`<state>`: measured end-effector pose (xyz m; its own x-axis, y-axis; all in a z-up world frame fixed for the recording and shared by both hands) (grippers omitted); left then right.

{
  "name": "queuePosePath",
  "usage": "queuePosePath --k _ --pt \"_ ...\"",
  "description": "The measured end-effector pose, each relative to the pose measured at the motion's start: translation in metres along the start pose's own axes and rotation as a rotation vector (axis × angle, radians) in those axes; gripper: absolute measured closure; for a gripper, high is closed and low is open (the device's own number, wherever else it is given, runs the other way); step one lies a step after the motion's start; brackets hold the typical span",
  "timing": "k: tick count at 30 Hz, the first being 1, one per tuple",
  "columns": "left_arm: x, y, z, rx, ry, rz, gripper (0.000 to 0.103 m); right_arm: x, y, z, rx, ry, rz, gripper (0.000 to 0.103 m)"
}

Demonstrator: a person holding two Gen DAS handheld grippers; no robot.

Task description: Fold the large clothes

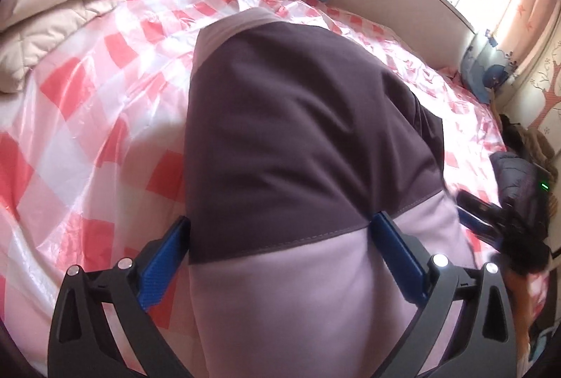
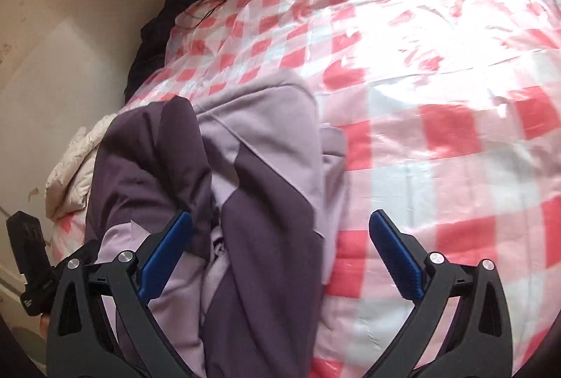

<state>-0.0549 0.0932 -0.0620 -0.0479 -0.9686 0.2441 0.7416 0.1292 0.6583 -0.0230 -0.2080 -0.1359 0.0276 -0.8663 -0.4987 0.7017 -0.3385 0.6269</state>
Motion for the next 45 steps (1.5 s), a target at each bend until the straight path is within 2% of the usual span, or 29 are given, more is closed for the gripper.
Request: queuePosePath --k 2,4,5,8,10,11,13,15,16,17,19,20,21,23,27,33,39,45 --pt "0.004 0.000 0.003 0.034 0.026 0.001 0.005 0.007 -0.017 0.001 -0.019 -0.040 -0.012 0.006" --pt "0.008 0.003 0.000 0.058 0.042 -0.016 0.005 0.015 -0.032 -0.033 -0.096 -0.070 -0.008 0.006" --pt "0.004 0.003 -0.001 0.056 0.055 -0.025 0.005 0.021 -0.035 -0.047 -0.107 -0.065 -0.035 0.006" --pt "0.008 0.018 -0.013 0.027 0.080 -0.057 0.005 0.016 -0.017 -0.056 -0.100 -0.126 0.030 0.006" --pt "0.004 0.021 -0.016 -0.009 0.064 -0.042 0.005 0.019 -0.011 -0.055 -0.133 -0.119 0.010 0.006" --pt "0.004 0.020 -0.013 -0.009 0.063 -0.044 0.005 0.020 -0.007 -0.044 -0.114 -0.128 0.007 0.006" --pt "0.003 0.014 -0.007 0.003 0.063 -0.058 0.005 0.018 -0.007 -0.004 0.008 -0.144 0.022 0.006" --pt "-0.002 0.008 -0.005 0.006 0.052 -0.040 0.005 0.002 -0.006 0.039 0.169 -0.081 0.064 0.006" --pt "-0.003 0.007 -0.005 0.005 0.046 -0.026 0.005 -0.010 -0.016 0.048 0.187 -0.081 0.121 0.006" --pt "-0.004 0.007 -0.004 0.005 0.046 -0.018 0.005 -0.023 -0.028 0.043 0.150 -0.110 0.200 0.006" --pt "0.000 0.005 -0.001 0.002 0.041 -0.011 0.005 -0.028 -0.060 0.009 -0.040 -0.256 0.360 0.006" --pt "0.005 0.002 0.002 -0.003 0.037 -0.017 0.005 -0.023 -0.070 -0.004 -0.074 -0.289 0.370 0.006" --pt "0.011 -0.001 0.008 0.002 0.049 -0.031 0.005 -0.012 -0.078 -0.006 -0.101 -0.267 0.336 0.006" --pt "0.023 -0.008 0.023 0.010 0.090 -0.073 0.006 0.009 -0.079 -0.001 -0.163 -0.207 0.190 0.006" --pt "0.034 -0.027 0.063 0.012 0.170 -0.145 0.006 -0.008 -0.071 0.062 -0.017 -0.251 0.189 0.006" --pt "0.027 -0.048 0.107 0.003 0.243 -0.143 0.006 -0.065 -0.091 0.124 0.039 -0.297 0.259 0.006" --pt "0.021 -0.066 0.136 -0.012 0.273 -0.147 0.006 -0.118 -0.116 0.147 0.070 -0.248 0.288 0.006" --pt "0.017 -0.079 0.148 -0.022 0.281 -0.165 0.006 -0.135 -0.125 0.132 0.001 -0.330 0.317 0.006"
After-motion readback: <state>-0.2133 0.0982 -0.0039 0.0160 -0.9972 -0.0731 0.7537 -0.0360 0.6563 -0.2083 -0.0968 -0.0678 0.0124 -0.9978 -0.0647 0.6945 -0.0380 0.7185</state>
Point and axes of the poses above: each gripper's, at about its wrist camera, not at the fingertips, and z roughly against the way its jaws point, x to its right, y to its top, the point moved 5 cm from there along -z, roughly the way its jaws point, and after that the axes turned 1 degree about y, right-handed, at the moved point
